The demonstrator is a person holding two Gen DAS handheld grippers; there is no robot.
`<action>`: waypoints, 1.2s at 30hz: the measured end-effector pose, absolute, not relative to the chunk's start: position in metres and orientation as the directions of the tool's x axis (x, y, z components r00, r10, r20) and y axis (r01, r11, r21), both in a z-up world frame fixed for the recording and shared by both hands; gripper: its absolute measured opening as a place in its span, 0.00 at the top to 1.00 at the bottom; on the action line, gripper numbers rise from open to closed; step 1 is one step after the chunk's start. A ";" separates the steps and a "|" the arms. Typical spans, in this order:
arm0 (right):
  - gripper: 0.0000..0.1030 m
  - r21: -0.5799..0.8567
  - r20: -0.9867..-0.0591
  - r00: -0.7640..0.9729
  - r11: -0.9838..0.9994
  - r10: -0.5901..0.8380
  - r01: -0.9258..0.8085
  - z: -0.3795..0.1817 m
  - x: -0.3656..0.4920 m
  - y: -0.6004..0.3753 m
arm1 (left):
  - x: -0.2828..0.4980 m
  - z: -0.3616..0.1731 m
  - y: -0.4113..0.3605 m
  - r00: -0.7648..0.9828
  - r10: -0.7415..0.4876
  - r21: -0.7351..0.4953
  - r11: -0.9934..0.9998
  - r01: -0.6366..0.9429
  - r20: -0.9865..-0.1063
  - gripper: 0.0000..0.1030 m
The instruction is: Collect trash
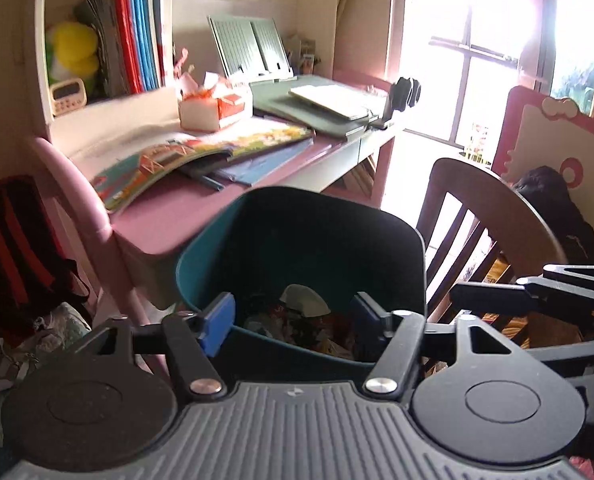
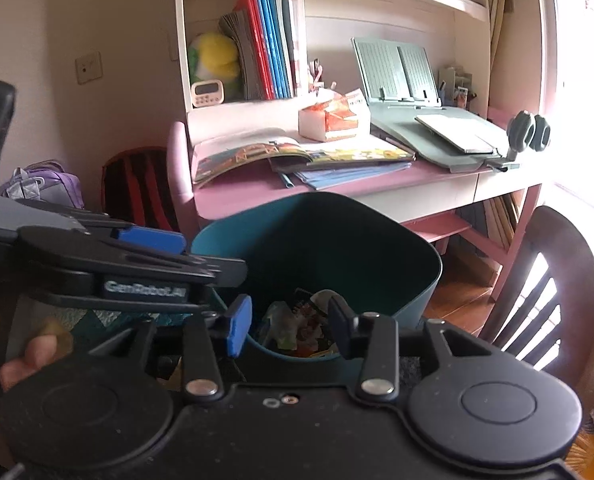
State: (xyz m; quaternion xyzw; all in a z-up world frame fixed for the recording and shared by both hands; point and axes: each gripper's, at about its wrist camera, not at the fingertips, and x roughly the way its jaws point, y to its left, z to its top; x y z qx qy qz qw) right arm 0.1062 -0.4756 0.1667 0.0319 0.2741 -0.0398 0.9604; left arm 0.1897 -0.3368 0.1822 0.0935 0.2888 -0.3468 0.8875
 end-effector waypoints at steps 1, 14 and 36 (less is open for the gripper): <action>0.53 0.038 -0.524 0.850 0.995 -0.063 0.097 0.168 0.103 -0.474 | 0.185 0.185 -0.333 0.602 -0.564 -0.031 0.744 0.668 -0.566 0.28; 0.44 0.065 -0.495 0.868 0.995 -0.036 0.078 0.185 0.074 -0.451 | 0.148 0.204 -0.269 0.652 -0.581 -0.067 0.769 0.636 -0.488 0.18; 0.39 0.012 -0.467 0.879 0.993 -0.095 0.114 0.204 0.054 -0.434 | 0.133 0.211 -0.245 0.654 -0.587 -0.057 0.763 0.644 -0.477 0.03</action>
